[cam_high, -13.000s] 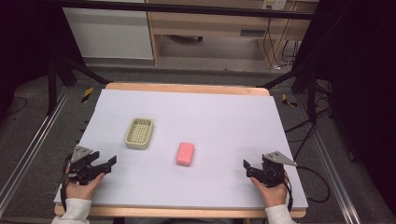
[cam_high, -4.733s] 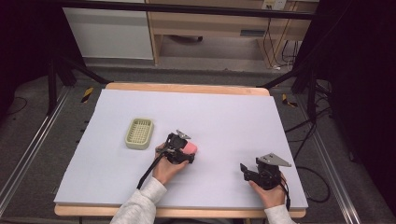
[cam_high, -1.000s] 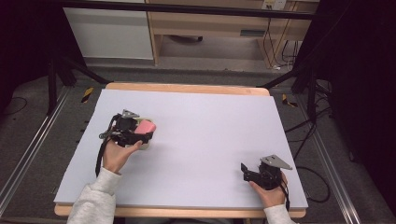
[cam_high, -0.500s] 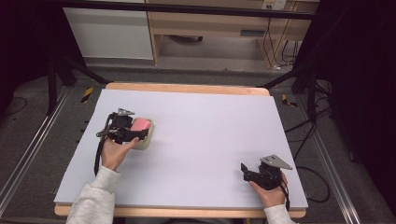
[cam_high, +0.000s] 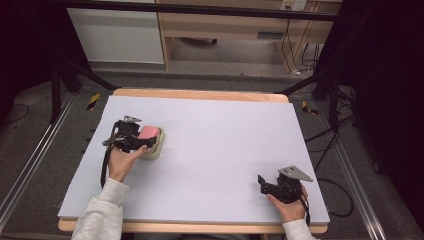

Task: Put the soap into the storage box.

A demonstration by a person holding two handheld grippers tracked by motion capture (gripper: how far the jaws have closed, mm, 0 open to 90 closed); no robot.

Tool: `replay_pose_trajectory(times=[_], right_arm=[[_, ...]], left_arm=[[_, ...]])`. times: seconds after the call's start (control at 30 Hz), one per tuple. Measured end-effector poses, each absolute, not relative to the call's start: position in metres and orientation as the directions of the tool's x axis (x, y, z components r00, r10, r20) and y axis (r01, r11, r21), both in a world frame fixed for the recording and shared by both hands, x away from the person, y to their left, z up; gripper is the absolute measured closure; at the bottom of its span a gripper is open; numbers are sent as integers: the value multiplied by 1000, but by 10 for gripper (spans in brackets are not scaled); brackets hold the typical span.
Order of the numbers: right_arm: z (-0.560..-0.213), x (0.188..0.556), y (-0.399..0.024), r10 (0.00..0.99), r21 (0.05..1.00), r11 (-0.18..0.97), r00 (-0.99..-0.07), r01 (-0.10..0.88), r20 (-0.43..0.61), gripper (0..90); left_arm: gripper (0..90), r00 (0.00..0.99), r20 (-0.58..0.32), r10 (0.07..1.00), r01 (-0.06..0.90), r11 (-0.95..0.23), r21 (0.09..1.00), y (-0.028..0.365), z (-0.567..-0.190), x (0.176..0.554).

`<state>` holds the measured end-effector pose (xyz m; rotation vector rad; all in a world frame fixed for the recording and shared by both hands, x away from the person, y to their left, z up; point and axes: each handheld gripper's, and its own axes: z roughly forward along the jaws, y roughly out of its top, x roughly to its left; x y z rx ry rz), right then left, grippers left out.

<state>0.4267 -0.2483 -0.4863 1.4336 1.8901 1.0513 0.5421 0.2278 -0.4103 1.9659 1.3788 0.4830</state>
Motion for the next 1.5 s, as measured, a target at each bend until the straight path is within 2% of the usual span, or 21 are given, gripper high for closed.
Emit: replay_pose_trajectory(times=[1.5], right_arm=[[-487,427,-248,956,833,135,-293,536,33,155]], left_arm=[[373,337,-57,940,719,-218,660,228,-440,569]])
